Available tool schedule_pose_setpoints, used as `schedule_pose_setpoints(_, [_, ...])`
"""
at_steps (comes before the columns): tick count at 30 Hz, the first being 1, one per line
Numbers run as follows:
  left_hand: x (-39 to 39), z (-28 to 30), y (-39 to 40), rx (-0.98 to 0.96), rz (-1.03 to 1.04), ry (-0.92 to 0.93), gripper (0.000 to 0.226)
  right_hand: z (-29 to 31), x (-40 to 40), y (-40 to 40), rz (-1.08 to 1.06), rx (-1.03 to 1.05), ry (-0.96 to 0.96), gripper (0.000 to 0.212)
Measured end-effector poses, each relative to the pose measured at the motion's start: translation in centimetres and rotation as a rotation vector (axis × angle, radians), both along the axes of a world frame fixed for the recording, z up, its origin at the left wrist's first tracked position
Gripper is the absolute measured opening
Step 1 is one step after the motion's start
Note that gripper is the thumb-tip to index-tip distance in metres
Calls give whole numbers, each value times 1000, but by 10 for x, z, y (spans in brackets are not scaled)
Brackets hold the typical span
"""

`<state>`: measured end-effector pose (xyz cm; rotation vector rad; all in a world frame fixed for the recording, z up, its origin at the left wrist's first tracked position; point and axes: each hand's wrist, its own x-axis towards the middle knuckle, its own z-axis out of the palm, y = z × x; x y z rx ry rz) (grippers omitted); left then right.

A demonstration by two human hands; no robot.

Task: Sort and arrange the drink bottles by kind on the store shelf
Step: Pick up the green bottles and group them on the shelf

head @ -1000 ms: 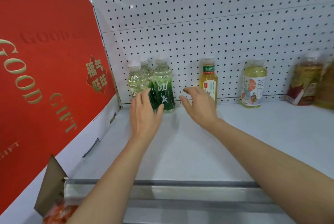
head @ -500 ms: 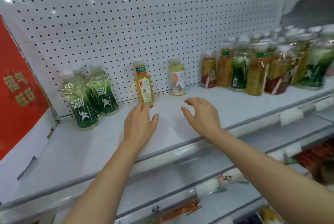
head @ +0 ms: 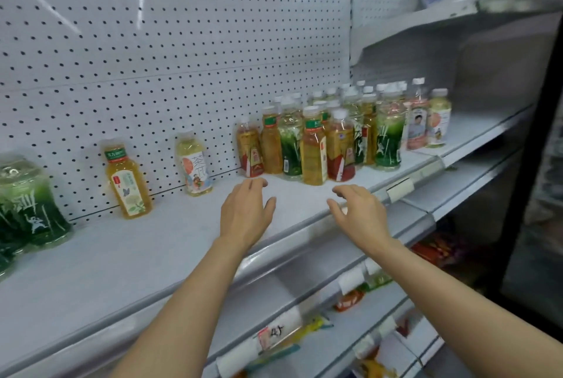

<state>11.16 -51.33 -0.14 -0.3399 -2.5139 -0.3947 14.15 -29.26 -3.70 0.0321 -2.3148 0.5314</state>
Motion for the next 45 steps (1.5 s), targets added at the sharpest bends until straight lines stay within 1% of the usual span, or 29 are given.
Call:
schedule_pose_setpoints(5, [-24, -3, 52, 72, 10, -9, 38, -2, -8, 77, -53, 36, -17, 30])
schedule_pose_setpoints(8, [-50, -4, 74, 148, 50, -24, 34, 1, -21, 119, -78, 33, -66, 33])
schedule_pose_setpoints(10, [-61, 0, 72, 208, 69, -35, 35, 2, -27, 128, -82, 19, -62, 34])
schedule_pose_setpoints(14, [-104, 15, 85, 413, 102, -53, 43, 3, -57, 159, -84, -33, -46, 38])
schedule_pose_setpoints(18, [-156, 23, 95, 652, 88, -132, 64, 1, -93, 182, -83, -120, -57, 53])
schedule_pose_setpoints(23, [-196, 29, 115, 951, -29, -199, 60, 10, -137, 204, -64, -270, -27, 74])
schedule_pose_setpoints(27, [-210, 24, 115, 1070, -108, -270, 62, 10, -163, 207, 28, -364, -19, 82])
schedule_pose_setpoints(29, [-213, 22, 113, 1093, -128, -292, 57, 8, -173, 206, 88, -418, -14, 86])
schedule_pose_setpoints(32, [-214, 20, 115, 1095, -135, -245, 41, 10, -194, 203, 180, -496, -28, 95])
schedule_pose_setpoints(34, [-211, 19, 121, 1105, -114, -186, 39, 10, -207, 202, 227, -565, -26, 98])
schedule_pose_setpoints(37, [-204, 25, 126, 1196, -23, -37, 41, 10, -216, 203, 308, -669, -6, 92])
schedule_pose_setpoints(38, [-201, 29, 124, 1241, 13, 14, 41, 10, -217, 205, 342, -690, 1, 91])
schedule_pose_setpoints(40, [-188, 39, 125, 1272, 105, 143, 46, 8, -218, 212, 416, -715, 16, 91])
schedule_pose_setpoints(43, [-160, 53, 132, 1237, 219, 327, 57, 10, -217, 223, 535, -767, 23, 90])
schedule_pose_setpoints(45, [-141, 55, 132, 1208, 270, 388, 65, 13, -216, 227, 620, -805, 30, 89])
